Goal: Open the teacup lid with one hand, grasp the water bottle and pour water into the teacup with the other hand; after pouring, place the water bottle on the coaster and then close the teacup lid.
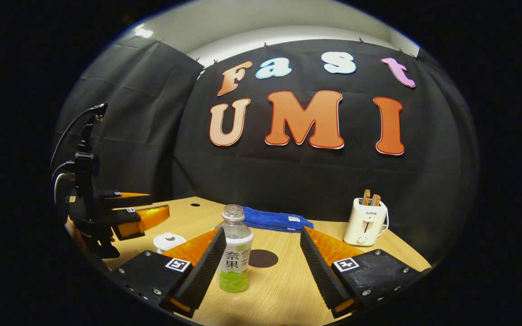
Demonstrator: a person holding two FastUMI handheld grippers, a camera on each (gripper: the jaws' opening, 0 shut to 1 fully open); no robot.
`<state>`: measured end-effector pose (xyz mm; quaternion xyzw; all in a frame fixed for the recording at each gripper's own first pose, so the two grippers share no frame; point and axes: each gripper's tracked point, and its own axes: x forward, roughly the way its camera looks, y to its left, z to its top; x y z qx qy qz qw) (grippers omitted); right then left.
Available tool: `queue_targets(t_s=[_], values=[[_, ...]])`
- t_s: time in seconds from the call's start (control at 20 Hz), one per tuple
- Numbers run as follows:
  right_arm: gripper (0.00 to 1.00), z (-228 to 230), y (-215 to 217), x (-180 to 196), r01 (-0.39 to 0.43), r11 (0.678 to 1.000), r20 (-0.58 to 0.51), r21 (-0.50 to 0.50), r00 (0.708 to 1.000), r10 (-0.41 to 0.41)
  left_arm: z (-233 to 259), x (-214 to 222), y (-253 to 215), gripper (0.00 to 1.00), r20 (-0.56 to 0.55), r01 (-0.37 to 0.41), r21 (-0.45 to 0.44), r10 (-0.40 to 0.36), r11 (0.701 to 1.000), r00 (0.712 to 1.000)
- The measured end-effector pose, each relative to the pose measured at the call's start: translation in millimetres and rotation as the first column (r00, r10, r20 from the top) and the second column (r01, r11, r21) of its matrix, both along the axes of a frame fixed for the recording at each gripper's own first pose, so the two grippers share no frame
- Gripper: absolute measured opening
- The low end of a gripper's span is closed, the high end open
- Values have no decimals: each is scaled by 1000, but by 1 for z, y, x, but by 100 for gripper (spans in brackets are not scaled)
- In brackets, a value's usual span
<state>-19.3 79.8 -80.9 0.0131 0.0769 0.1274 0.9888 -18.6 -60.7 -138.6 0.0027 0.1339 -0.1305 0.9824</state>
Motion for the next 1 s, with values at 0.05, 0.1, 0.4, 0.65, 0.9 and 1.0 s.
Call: queue_targets(t_s=[0.05,0.1,0.4,0.65,0.9,1.0], values=[[99,-3,3,-1,-7,1000,-5,-5,1000,6,-10,1,0,84,-22,8,4,-8,1000,1000],[99,-5,6,-1,-14,1000,-10,-8,1000,14,-18,2,-1,84,-38,12,12,-12,1000,999],[99,-21,14,-2,-42,999,-49,-19,998,41,-63,1,-7,72,-150,45,52,-36,998,988],[98,-30,14,-1,-46,999,-69,-23,997,44,-89,2,-8,63,-207,51,93,-30,994,978],[98,-33,15,-1,-46,999,-79,-21,996,44,-84,5,-6,51,-190,37,94,-19,995,982],[98,-35,15,0,-46,999,-82,-24,996,44,-83,6,2,34,-186,5,82,10,997,982]])
